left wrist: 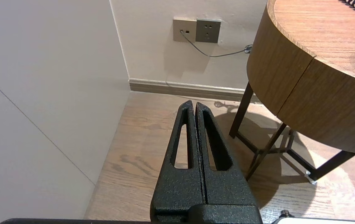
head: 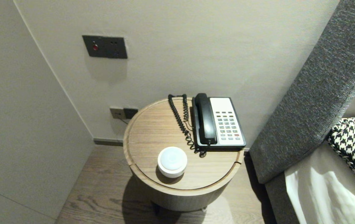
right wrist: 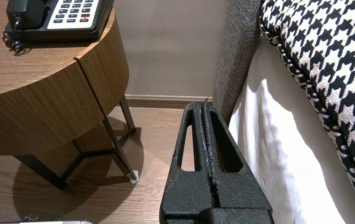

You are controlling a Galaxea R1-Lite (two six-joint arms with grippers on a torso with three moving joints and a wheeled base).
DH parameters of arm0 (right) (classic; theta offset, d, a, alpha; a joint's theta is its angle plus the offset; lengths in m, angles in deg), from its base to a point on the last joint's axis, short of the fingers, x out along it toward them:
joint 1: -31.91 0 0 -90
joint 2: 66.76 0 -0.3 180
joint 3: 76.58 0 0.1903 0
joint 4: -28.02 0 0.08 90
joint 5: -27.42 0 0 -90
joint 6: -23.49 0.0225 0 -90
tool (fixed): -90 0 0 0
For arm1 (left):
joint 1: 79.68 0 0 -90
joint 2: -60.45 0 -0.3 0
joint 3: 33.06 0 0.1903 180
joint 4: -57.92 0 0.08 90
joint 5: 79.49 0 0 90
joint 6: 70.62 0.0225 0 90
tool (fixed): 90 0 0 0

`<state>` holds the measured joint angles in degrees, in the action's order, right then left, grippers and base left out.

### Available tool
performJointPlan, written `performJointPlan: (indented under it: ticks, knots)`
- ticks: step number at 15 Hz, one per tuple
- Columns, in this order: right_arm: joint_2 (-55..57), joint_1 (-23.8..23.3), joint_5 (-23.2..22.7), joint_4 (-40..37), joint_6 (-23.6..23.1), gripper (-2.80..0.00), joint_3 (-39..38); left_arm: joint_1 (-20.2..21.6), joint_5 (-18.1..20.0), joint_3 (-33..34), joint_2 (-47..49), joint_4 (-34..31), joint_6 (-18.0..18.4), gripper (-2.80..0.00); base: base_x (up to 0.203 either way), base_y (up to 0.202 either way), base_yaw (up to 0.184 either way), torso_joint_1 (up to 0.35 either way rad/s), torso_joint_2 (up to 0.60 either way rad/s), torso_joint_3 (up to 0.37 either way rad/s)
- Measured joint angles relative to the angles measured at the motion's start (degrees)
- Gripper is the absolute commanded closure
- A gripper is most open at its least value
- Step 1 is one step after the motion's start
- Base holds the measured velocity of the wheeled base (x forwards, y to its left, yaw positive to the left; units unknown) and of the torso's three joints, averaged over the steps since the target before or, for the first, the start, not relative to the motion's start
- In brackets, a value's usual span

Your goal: Open the nightstand drawer

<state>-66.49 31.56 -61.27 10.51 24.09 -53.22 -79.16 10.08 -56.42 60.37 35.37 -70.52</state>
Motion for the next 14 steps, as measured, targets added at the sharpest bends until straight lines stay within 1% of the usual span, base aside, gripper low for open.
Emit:
performJointPlan:
  ticks: [14]
  knots:
    - [0.0,0.0,-0.1,0.4,-0.3,0.00,0.0,0.0,0.0,0.0,0.0,0.0,0.0,0.00,0.000,0.000,0.000,0.000,0.00,0.000]
